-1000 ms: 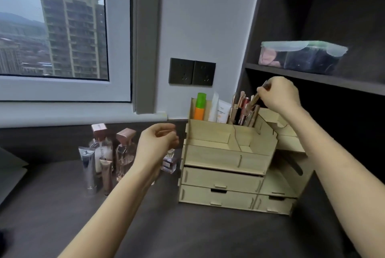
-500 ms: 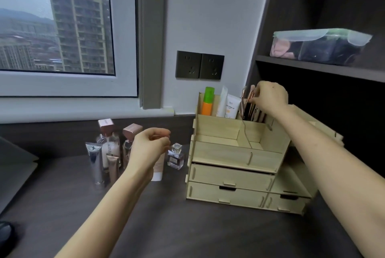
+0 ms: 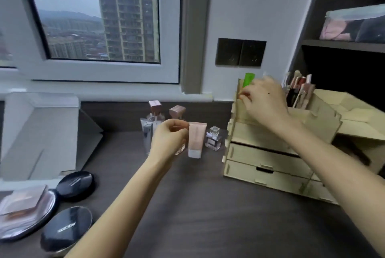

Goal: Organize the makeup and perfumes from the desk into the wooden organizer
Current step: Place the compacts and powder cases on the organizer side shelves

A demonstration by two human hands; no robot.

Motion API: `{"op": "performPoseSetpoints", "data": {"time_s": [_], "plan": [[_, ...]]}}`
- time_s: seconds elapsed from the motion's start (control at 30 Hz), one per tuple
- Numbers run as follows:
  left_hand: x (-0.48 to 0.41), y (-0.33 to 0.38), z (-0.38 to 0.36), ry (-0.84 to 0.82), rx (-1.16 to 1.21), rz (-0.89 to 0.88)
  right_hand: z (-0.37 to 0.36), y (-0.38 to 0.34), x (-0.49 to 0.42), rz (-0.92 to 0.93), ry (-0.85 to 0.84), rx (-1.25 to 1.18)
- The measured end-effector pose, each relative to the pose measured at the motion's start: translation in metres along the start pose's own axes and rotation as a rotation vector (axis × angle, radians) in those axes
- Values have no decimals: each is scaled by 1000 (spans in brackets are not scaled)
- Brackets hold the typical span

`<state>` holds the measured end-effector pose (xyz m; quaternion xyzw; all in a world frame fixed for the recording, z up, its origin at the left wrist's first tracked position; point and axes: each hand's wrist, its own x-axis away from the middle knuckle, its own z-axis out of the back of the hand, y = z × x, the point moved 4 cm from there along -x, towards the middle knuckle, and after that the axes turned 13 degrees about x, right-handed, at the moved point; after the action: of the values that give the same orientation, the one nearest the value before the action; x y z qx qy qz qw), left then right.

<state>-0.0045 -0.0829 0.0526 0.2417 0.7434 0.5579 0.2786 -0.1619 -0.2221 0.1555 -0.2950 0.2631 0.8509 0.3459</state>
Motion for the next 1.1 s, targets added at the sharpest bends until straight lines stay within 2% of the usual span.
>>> {"op": "performPoseSetpoints", "data": {"time_s": [0.2, 0.33, 0.57, 0.67, 0.83, 0.97, 1.1], "plan": [[46, 2, 78, 75, -280, -60, -7, -143, 58, 217, -241, -504], [80, -1, 141, 167, -480, -82, -19, -218, 99, 336, -420, -648], [131, 5, 250, 558, -690, -101, -28, -288, 141, 372, -607, -851], [127, 0, 272, 584, -900, -8, -25, -308, 148, 453, -670, -904], [107, -4, 276, 566, -950, 29, -21, -332, 158, 562, -655, -827], [91, -9, 277, 547, -1101, 103, -23, -334, 162, 503, -590, -792], [83, -13, 282, 585, -1234, 174, -30, -315, 158, 432, -595, -759]]}}
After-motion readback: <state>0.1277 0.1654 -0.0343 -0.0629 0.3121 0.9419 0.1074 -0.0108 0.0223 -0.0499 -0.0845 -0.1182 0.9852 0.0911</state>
